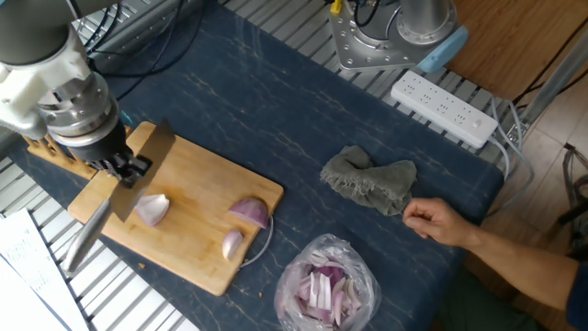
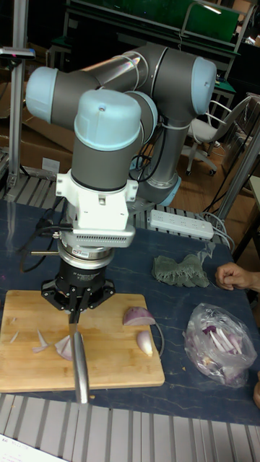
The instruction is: Chop the onions
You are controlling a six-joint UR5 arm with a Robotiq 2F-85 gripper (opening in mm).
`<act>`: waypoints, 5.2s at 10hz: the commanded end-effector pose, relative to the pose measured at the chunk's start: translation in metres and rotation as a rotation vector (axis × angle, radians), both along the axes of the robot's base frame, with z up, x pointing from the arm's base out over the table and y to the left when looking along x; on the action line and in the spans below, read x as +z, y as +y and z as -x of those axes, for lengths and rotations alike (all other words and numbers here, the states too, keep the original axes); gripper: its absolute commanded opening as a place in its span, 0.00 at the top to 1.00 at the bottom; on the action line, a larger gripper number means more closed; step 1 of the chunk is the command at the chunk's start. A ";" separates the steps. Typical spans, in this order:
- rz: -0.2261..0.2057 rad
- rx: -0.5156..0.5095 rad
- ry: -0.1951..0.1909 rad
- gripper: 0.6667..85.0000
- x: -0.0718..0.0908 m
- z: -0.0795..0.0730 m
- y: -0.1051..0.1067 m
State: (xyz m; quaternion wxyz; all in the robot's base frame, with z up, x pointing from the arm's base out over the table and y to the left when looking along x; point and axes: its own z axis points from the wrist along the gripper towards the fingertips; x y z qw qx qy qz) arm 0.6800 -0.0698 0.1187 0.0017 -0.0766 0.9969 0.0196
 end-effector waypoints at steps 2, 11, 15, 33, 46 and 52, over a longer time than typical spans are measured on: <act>-0.060 -0.248 -0.003 1.00 -0.006 -0.010 0.016; -0.061 -0.233 -0.027 1.00 -0.004 -0.013 0.013; -0.078 -0.122 -0.040 1.00 -0.007 -0.012 0.021; -0.110 -0.059 -0.048 1.00 -0.018 -0.021 0.018; -0.106 -0.072 -0.060 1.00 -0.025 -0.026 0.019; -0.098 -0.078 -0.078 1.00 -0.034 -0.031 0.021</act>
